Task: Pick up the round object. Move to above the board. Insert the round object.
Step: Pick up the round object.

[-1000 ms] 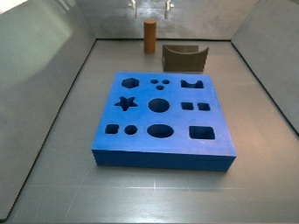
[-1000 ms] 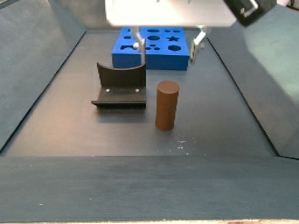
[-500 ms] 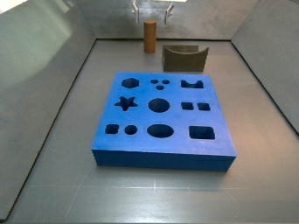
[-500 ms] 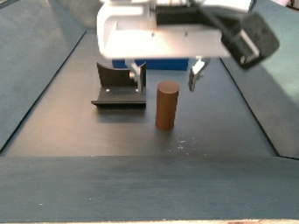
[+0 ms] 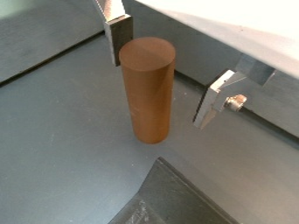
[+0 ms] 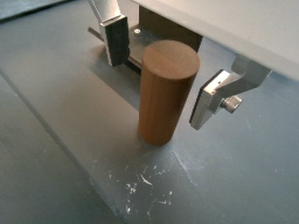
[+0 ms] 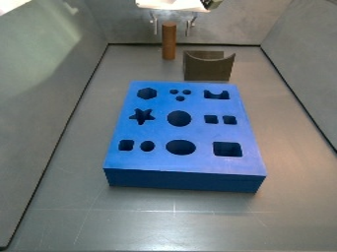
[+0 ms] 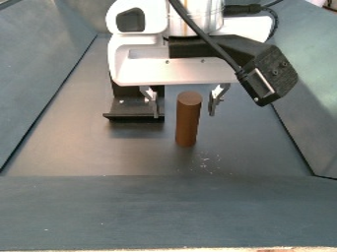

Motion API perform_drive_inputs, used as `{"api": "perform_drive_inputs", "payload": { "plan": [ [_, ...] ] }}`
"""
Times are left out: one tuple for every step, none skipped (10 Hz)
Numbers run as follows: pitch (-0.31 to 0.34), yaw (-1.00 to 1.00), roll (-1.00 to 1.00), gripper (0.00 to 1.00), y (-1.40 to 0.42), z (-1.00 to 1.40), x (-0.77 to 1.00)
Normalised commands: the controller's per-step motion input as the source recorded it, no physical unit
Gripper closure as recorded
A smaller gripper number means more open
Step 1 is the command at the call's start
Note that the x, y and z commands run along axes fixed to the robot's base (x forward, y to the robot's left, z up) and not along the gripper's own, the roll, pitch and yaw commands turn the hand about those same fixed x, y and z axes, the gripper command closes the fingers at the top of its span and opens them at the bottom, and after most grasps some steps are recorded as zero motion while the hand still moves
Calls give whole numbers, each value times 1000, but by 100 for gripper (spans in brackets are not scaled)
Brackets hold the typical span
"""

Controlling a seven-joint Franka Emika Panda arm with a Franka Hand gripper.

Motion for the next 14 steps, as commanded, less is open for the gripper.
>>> {"api": "perform_drive_inputs", "payload": {
  "plan": [
    [0,0,14,0,0,-169,0],
    [-3,0,0,0,0,-31,0],
    [0,0,0,100,0,0,0],
    [0,0,0,100,0,0,0],
    [0,0,0,100,0,0,0],
    [0,0,0,100,0,0,0],
    [0,0,0,100,0,0,0],
    [0,0,0,100,0,0,0],
    [0,0,0,100,0,0,0],
    [0,0,0,100,0,0,0],
    [0,0,0,100,0,0,0],
    [0,0,0,100,0,0,0],
    [0,0,0,100,0,0,0],
    [0,0,0,100,0,0,0]
  ]
}}
